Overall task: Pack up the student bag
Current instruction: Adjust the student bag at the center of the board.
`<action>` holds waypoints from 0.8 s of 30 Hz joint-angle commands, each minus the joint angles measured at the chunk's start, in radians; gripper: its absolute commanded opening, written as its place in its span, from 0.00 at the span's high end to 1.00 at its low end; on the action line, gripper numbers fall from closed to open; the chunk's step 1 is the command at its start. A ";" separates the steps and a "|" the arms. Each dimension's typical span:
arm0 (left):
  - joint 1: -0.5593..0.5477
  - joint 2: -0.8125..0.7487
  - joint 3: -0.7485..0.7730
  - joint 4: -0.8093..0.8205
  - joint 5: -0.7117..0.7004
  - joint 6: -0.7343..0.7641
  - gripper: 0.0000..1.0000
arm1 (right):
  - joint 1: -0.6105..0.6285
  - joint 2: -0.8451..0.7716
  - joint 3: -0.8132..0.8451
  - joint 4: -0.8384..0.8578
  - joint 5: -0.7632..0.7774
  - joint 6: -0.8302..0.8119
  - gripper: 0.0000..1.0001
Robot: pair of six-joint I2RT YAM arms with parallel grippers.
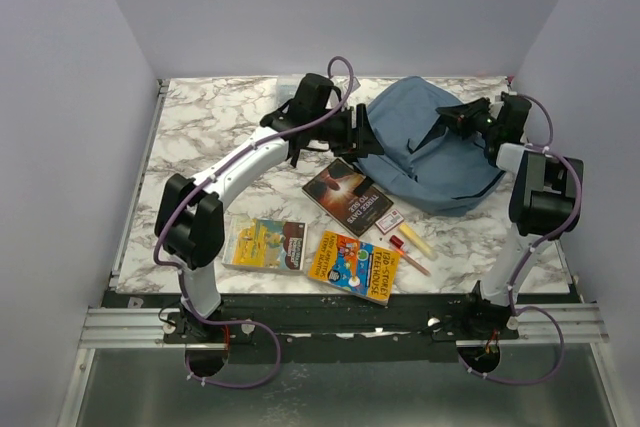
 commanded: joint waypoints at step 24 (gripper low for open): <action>-0.056 -0.330 -0.206 -0.003 0.122 -0.010 0.28 | 0.122 -0.402 0.124 -0.997 0.477 -0.705 0.03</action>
